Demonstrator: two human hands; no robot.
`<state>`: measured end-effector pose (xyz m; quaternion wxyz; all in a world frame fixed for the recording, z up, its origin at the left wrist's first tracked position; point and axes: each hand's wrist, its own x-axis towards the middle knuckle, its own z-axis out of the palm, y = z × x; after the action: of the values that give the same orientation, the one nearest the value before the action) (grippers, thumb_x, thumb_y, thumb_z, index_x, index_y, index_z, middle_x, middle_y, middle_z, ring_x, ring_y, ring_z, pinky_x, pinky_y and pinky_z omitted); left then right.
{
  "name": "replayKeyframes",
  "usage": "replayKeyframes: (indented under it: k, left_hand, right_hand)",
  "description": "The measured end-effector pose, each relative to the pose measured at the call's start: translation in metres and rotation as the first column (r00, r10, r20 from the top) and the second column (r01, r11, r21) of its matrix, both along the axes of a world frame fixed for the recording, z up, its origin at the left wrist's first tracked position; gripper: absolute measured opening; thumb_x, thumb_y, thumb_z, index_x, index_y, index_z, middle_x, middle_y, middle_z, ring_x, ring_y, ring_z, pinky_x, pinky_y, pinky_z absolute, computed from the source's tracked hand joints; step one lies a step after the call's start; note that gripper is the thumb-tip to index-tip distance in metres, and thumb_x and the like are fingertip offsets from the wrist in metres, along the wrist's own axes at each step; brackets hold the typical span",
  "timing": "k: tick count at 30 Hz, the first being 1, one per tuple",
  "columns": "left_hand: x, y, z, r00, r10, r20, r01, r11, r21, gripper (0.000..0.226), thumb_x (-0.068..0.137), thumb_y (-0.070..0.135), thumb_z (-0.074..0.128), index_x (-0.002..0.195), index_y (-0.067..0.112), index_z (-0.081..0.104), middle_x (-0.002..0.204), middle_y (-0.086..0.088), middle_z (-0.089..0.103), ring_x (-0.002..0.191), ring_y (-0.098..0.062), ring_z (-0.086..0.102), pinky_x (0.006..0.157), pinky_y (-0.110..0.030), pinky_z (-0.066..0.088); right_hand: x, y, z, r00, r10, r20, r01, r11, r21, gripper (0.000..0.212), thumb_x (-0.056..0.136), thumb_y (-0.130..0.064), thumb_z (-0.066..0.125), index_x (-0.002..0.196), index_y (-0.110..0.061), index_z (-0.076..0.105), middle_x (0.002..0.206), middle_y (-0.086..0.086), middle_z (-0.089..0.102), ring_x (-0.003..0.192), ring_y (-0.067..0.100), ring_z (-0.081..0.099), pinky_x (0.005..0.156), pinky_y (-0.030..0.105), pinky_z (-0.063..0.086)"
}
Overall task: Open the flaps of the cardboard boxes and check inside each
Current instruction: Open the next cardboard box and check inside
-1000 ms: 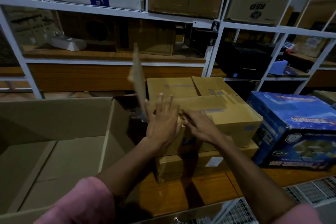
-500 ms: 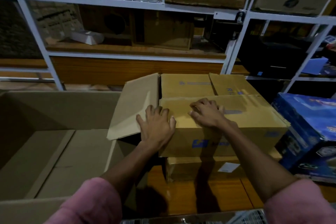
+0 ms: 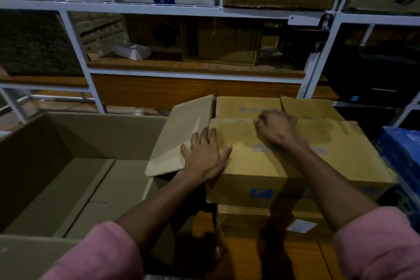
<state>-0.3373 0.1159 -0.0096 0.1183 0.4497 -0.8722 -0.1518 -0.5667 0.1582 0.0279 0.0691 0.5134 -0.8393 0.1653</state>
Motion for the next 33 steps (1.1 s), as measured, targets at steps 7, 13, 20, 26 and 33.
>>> replayKeyframes:
  k: [7,13,20,26,33]
  left_hand:
    - [-0.016,0.012,0.087,0.952,-0.086,-0.293,-0.01,0.95,-0.313,0.069,0.102,0.059,0.034,0.157,0.017,0.025,0.162,-0.011,0.027,0.15,-0.031,0.02,0.119,-0.06,0.019]
    - [-0.003,0.046,0.143,0.925,-0.197,-0.326,0.048,0.909,-0.414,0.046,0.107,0.047,0.034,0.084,0.017,0.06,0.07,0.001,0.054,0.064,-0.018,0.056,0.054,-0.03,0.037]
    - [0.023,0.081,0.155,0.942,-0.333,0.031,0.335,0.936,-0.106,0.044,0.105,0.045,0.039,0.081,0.018,0.063,0.078,-0.001,0.059,0.072,-0.017,0.056,0.07,-0.037,0.049]
    - [0.029,0.102,0.119,0.848,-0.488,0.206,0.463,0.872,0.159,0.051,0.102,0.055,0.041,0.129,0.018,0.062,0.119,-0.007,0.065,0.105,-0.025,0.062,0.094,-0.044,0.053]
    - [0.01,0.087,0.03,0.878,-0.45,0.162,0.463,0.885,-0.047,0.017,0.102,0.032,0.05,0.11,0.017,0.053,0.121,-0.011,0.063,0.099,-0.028,0.057,0.083,-0.041,0.041]
  right_hand:
    - [0.014,0.056,0.11,0.997,0.062,-0.037,-0.071,0.946,-0.315,0.036,0.1,-0.038,0.051,0.109,-0.011,0.073,0.104,0.013,0.072,0.092,0.03,0.065,0.082,0.045,0.054]
    - [0.025,0.116,0.163,0.982,0.115,0.152,-0.143,0.972,0.187,0.017,0.098,-0.033,0.058,0.104,-0.021,0.069,0.11,-0.002,0.062,0.097,0.014,0.057,0.084,0.034,0.045]
    - [0.061,0.152,0.145,0.955,0.053,0.29,-0.174,0.896,0.409,0.018,0.099,-0.028,0.057,0.116,-0.028,0.064,0.116,-0.007,0.055,0.098,0.007,0.054,0.082,0.028,0.043]
    - [0.085,0.162,0.079,0.952,-0.031,0.305,-0.105,0.901,0.421,0.044,0.097,-0.038,0.059,0.139,-0.025,0.051,0.13,-0.005,0.058,0.11,0.014,0.055,0.09,0.029,0.043]
    - [0.09,0.157,0.004,0.993,0.029,0.113,-0.066,0.939,0.339,0.055,0.091,-0.048,0.06,0.139,-0.023,0.05,0.136,0.005,0.058,0.121,0.024,0.054,0.099,0.039,0.044]
